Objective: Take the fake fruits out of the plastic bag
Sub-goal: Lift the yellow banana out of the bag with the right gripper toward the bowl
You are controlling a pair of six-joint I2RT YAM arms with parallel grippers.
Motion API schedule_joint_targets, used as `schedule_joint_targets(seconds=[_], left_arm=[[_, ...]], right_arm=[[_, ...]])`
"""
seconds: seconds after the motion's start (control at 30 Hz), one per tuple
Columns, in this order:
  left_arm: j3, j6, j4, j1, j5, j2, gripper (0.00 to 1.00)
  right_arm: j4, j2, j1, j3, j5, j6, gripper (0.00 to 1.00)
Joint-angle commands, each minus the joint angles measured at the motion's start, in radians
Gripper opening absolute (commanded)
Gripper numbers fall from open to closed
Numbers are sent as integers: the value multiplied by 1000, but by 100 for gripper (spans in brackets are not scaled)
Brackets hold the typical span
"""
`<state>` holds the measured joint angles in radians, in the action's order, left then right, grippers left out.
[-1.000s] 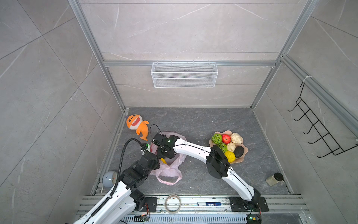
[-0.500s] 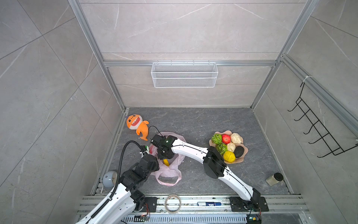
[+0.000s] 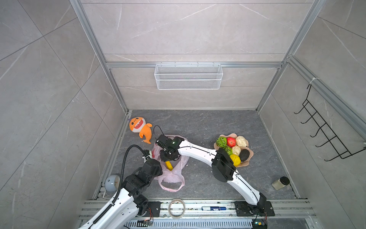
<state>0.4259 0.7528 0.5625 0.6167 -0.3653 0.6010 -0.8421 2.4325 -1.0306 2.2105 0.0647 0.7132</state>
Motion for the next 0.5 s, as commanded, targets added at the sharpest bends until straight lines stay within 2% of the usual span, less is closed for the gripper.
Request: schedule_joint_targets(seconds=[0.0, 0.3, 0.47], left_arm=[[-12, 9, -8, -1, -23, -15, 0], [1, 0, -44, -1, -47, -9, 0], [70, -3, -54, 0, -83, 77, 0]], right_arm=[[115, -134, 32, -89, 65, -21, 16], [202, -228, 81, -227, 170, -42, 15], [213, -270, 105, -251, 294, -63, 15]])
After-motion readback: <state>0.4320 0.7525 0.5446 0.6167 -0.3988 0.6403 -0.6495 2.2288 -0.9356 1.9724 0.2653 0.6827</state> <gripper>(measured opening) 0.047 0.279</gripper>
